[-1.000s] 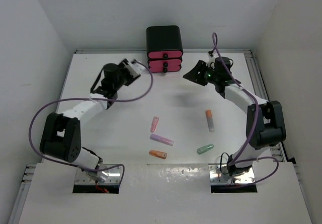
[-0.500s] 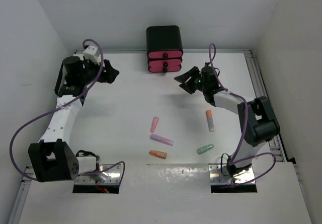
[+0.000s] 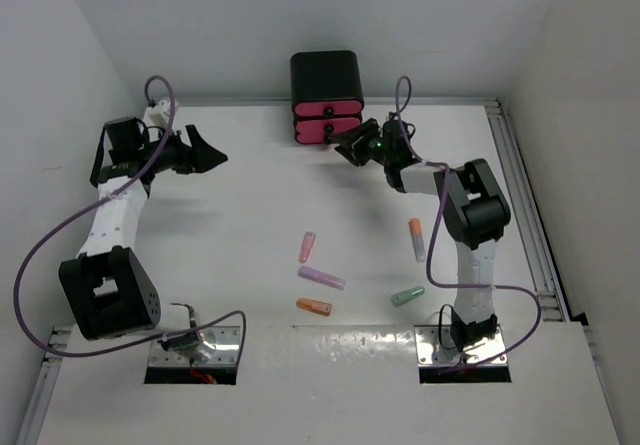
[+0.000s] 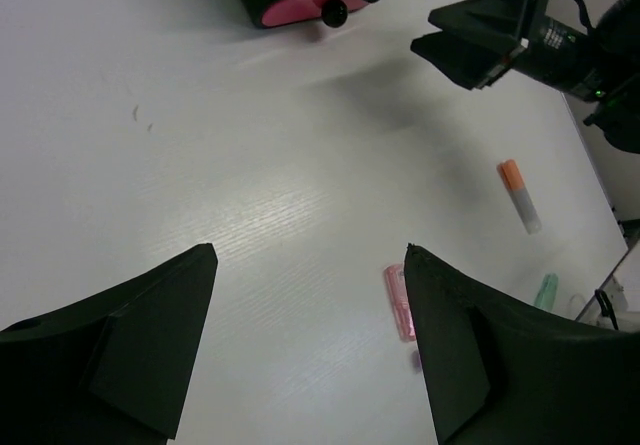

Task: Sort the stationery into containers
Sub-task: Open the drawer in the storage box.

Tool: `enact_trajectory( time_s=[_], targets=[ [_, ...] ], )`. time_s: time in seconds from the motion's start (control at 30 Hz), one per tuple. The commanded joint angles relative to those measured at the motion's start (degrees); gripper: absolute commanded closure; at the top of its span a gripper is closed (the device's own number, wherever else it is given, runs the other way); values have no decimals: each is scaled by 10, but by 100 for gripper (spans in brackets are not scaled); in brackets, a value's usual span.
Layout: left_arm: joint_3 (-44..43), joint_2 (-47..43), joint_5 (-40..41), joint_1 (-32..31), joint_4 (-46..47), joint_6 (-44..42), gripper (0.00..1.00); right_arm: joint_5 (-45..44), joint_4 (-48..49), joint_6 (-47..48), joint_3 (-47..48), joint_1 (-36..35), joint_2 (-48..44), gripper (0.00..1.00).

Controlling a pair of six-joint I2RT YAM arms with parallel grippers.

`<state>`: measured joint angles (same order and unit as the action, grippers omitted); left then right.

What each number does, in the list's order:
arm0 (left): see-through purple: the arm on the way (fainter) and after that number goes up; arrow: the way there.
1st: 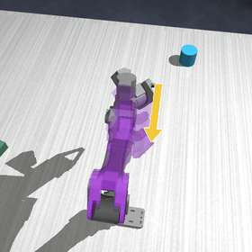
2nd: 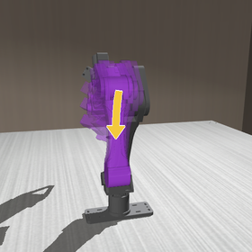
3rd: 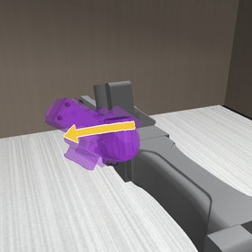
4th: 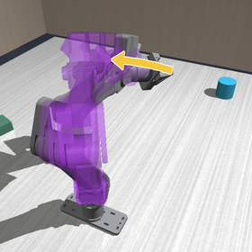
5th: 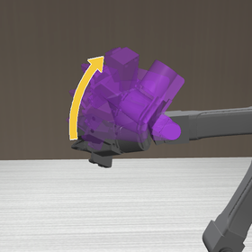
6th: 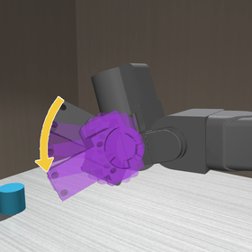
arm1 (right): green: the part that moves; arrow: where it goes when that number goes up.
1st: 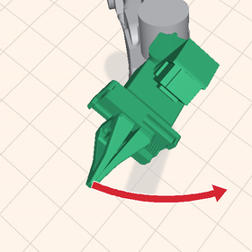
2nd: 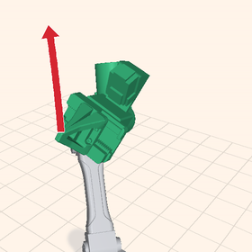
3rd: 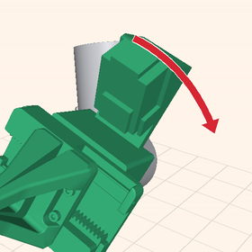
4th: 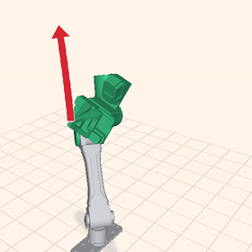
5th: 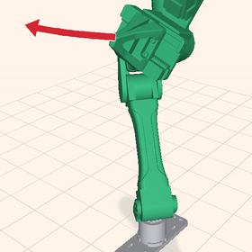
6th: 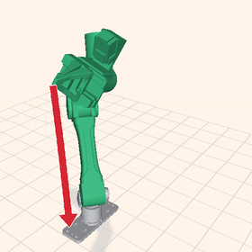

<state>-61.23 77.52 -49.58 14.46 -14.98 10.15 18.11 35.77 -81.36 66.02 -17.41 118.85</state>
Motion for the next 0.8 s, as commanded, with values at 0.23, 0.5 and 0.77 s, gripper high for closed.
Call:
enact_trajectory(
  time_s=[0.23,0.5,0.77],
  targets=[
    [-71,42,-73,43,-118,-90,18,23,97,-8,134,-18,101,45],
    [-77,63,-74,45,-102,-91,17,25,86,0,123,-16,114,44],
    [-91,77,-80,55,-115,-99,18,17,75,17,145,-15,137,48]
  ],
)
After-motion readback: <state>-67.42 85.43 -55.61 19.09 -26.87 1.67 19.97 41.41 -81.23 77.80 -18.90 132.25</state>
